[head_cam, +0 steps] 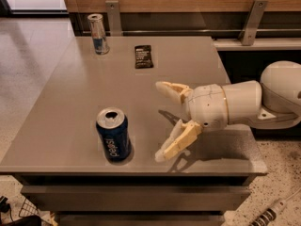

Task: Knock pepsi can over

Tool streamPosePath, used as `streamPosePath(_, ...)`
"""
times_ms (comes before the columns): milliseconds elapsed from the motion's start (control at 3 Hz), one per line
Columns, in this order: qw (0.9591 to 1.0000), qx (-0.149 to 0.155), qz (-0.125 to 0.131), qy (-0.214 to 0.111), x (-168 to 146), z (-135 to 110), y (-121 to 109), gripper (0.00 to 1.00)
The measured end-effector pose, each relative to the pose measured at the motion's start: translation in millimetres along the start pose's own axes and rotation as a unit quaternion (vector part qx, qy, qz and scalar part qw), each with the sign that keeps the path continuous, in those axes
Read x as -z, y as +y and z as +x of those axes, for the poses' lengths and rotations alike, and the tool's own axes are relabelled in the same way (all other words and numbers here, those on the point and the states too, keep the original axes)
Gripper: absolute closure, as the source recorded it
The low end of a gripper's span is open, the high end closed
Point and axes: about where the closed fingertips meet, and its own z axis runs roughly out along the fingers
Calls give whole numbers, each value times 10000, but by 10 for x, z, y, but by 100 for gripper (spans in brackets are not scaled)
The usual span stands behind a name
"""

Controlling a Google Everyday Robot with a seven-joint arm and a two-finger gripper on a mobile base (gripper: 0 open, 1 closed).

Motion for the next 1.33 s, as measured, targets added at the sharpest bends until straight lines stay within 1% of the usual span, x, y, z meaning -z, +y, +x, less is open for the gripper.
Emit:
streamPosePath(333, 9999, -26, -79, -82, -192, 53, 28, 0)
streamPosePath(667, 9993, -26, -227, -309, -348, 13, 88, 0)
streamPosePath(1000, 9972, 7, -424, -615, -542, -59, 164, 1)
streamPosePath(1333, 9951, -14, -564, -816, -668, -56, 216, 20)
